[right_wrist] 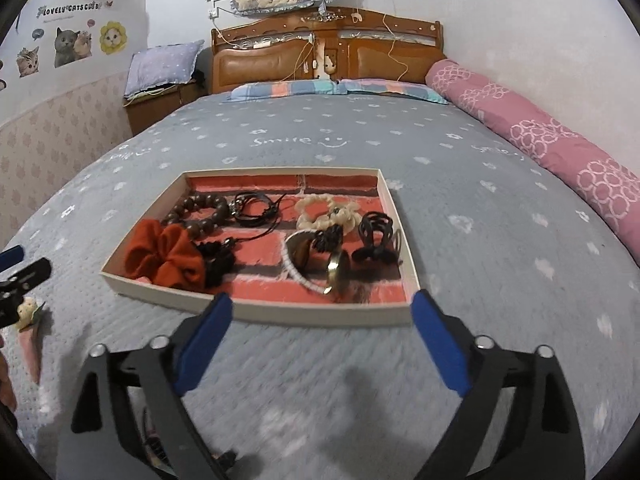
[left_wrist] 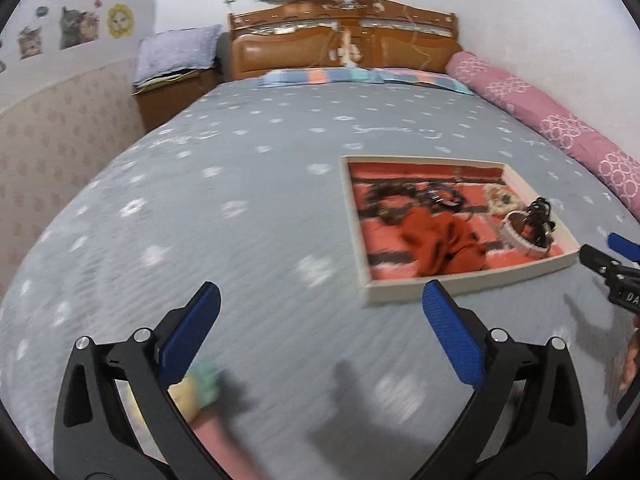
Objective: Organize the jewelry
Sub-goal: 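Open both tools to release the scrunchie and bow clip in the tray, then grasp the pineapple hair clip with the left tool while the right tool grasps the rainbow claw clip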
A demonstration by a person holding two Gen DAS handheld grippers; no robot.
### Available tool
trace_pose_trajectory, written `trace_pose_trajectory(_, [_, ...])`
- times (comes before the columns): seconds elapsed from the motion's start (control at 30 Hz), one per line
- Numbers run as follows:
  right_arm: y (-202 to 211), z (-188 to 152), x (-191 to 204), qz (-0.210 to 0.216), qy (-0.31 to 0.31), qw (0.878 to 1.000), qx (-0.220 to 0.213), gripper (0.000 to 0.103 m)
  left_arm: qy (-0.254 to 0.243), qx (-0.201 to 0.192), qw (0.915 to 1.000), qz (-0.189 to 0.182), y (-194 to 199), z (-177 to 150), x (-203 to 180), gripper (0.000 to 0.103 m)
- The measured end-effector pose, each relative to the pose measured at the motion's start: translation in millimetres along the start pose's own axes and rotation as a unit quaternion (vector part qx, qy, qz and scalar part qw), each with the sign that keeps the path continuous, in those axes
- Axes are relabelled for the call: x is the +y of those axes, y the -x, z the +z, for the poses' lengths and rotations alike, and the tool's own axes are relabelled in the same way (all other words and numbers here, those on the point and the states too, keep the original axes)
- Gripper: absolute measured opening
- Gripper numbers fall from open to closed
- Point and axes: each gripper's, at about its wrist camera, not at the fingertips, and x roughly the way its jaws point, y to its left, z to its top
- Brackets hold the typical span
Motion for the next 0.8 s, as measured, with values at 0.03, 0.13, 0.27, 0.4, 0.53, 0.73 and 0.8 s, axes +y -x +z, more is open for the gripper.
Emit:
trace_pose_trajectory(0.03, [6, -2, 4, -0.003, 0.002, 1.000, 0.000, 0.091, 0.005, 0.004, 1.0000, 0.005, 6, -4, 11, 0.098])
trace_pose_trajectory(0.13, [21, -9, 12, -0.007, -0.003, 1.000, 0.001, 0.091, 0.014, 0.013, 0.9996, 0.021, 19, -12, 36, 0.098])
trace_pose_trajectory(0.27, [37, -21, 23, -0.014, -0.006, 1.000, 0.002, 0.097, 0.036, 0.020, 0.9988, 0.025, 34, -33, 66, 0.098])
trace_pose_trajectory(0.4, [42, -37, 34, -0.009, -0.008, 1.000, 0.014, 0.098, 0.039, 0.036, 0.9981, 0.031, 33, -52, 82, 0.098])
trace_pose_trajectory(0.53, [42, -56, 47, -0.003, -0.011, 0.999, 0.032, 0.098, 0.042, 0.048, 0.9976, 0.024, 27, -65, 88, 0.098])
trace_pose_trajectory(0.73, [33, -79, 64, -0.010, -0.002, 0.998, 0.063, 0.098, 0.053, 0.059, 0.9967, 0.019, 16, -72, 90, 0.098])
trace_pose_trajectory(0.8, [29, -83, 69, -0.014, 0.000, 0.997, 0.073, 0.098, 0.049, 0.064, 0.9965, 0.020, 12, -73, 88, 0.098])
